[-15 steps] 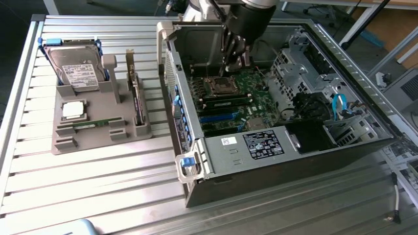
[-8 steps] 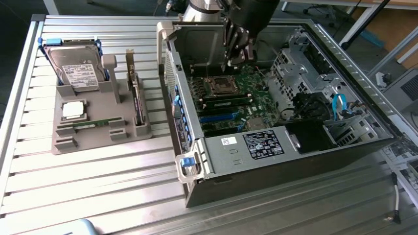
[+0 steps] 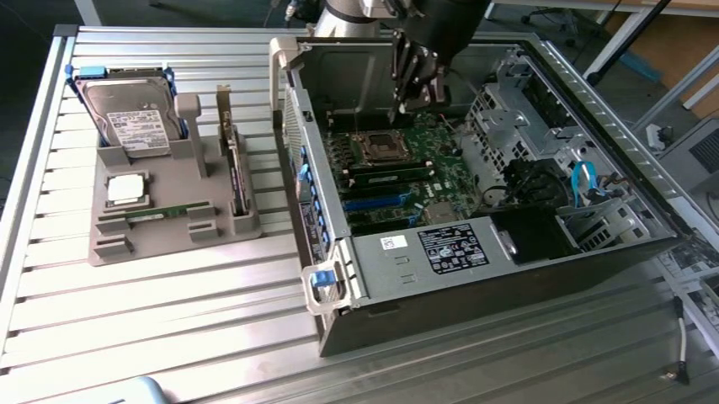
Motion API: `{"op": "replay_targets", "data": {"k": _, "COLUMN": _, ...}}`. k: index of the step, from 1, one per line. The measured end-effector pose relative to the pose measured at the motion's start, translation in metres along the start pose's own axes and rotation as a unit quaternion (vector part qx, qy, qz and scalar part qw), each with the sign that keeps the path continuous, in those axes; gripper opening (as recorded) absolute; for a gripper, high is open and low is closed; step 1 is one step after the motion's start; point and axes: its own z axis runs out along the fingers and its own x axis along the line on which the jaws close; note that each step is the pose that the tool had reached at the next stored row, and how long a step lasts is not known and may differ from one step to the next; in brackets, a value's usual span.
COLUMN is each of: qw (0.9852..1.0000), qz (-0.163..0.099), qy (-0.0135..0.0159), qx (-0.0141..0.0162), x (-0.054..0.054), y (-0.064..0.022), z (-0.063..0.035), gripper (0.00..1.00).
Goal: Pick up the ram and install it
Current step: 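Press down the ram until it locks into place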
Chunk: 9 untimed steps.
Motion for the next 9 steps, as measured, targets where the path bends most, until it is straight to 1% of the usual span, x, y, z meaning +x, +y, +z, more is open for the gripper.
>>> {"op": "replay_targets", "data": {"k": 6, "qw": 1.0000, "qz": 0.000, "qy": 0.0000, "qx": -0.0003, "x": 0.000, "y": -0.0236, "z": -0.0006, "gripper": 0.11}}
{"op": "replay_targets", "data": {"k": 9, "qw": 1.0000, "qz": 0.000, "qy": 0.0000, "qx": -0.0005, "x": -0.001, "y": -0.0338, "z": -0.0008, "gripper": 0.11}}
